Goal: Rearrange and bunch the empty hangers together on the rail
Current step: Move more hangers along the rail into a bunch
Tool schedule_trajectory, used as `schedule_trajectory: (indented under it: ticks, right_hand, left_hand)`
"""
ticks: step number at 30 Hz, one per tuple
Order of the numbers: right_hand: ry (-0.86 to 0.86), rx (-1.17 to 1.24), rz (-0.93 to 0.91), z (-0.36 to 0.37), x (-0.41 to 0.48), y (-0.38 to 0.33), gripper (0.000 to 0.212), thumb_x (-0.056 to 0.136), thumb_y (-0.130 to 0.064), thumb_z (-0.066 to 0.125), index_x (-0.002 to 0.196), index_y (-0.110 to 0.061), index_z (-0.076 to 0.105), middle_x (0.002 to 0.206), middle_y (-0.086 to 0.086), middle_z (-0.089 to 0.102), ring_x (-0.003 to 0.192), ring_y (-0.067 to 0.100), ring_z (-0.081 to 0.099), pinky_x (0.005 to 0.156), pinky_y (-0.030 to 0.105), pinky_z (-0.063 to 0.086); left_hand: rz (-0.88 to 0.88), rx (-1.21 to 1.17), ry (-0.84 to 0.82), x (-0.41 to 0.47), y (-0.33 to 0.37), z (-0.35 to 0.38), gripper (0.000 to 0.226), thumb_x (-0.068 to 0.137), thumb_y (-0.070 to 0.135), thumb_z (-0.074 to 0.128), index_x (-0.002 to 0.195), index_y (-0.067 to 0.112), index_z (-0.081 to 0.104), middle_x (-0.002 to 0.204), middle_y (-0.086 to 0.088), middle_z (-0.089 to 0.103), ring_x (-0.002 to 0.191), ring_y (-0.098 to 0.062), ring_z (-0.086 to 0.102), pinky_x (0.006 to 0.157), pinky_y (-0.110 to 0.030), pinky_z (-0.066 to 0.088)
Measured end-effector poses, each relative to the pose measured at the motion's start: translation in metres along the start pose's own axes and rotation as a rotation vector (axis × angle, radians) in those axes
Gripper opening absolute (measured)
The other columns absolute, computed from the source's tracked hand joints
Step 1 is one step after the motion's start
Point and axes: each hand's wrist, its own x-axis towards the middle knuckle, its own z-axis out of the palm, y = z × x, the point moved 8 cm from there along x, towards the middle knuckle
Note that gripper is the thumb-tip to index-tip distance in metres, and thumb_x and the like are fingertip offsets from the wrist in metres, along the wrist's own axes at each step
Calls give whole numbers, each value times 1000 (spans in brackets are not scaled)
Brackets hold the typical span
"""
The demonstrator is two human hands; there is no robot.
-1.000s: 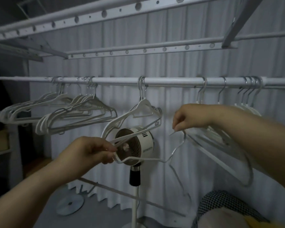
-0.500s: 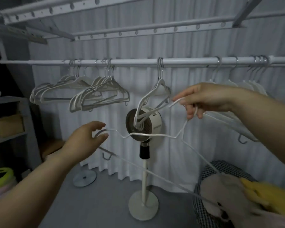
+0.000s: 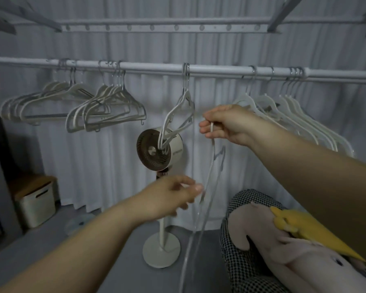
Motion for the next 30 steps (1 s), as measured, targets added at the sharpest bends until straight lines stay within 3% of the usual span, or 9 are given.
schedule_trajectory:
  ticks: [3,5,8,12,17,21,23,25,30]
  right_hand:
    - [73,89,-48,-9,9,-6,22,93,0,45,72,-6,49,36,-1,60,33,6,59,35,16,49]
    - [104,127,-65,-17,17,-8,22,93,-1,46,72,-6,49,33,-2,59,32,5,58,35,16,48]
    - [113,122,-69,-24,29,-8,20,93,-3,46,73,-6,49,35,-1,59,33,5,59,35,16,48]
    - [79,43,-48,-34,48,-12,16,96,-11,43,80,-9,47,67,11,62,43,11,64,42,19,54]
    - [-46,-297,-68,-50,73,-24,15,96,-22,42,85,-14,49,77,6,56,67,15,56,62,24,51]
    - [140,-562,-251,-84,92,-52,33,93,-11,45,125,-3,48,92,17,64,67,18,58,63,23,47]
    - [312,-907,-432,-100,94,-74,33,92,-9,45,123,-5,54,114,18,63,92,26,61,77,26,44]
    - [421,-1205,-556,-110,97,-86,34,92,-10,44,124,-8,56,126,14,57,116,28,50,93,28,37]
    - [370,-1515,-571,-130,130,-79,50,89,-15,47,138,-10,38,151,8,29,138,24,25,113,29,14]
  left_hand:
    - [-50,184,-40,10,-5,20,56,83,44,57,131,19,42,82,6,57,73,-8,57,58,-17,46]
    - [-50,271,5,17,-8,24,48,86,36,57,128,17,44,75,7,51,64,-6,52,49,-13,40]
    - [-61,166,64,29,-8,21,24,93,21,47,116,14,51,64,5,49,40,-2,47,34,-9,34]
    - [-38,68,130,49,2,-1,12,95,14,42,91,22,49,55,-1,53,23,-3,42,30,-13,33]
    - [-61,-43,115,76,12,-23,15,95,9,42,87,19,50,37,0,53,24,-7,44,29,-15,35]
    - [-11,-102,167,95,33,-41,14,94,10,44,87,17,53,36,0,55,25,-10,46,30,-16,35]
    - [20,-94,196,106,46,-49,18,94,7,43,85,19,53,36,0,55,25,-10,45,30,-15,35]
    - [41,-63,231,119,59,-58,17,94,6,43,88,17,55,36,0,55,27,-13,46,32,-16,36]
    - [70,44,339,149,84,-77,16,93,8,46,107,14,52,37,-1,56,27,-13,47,33,-16,38]
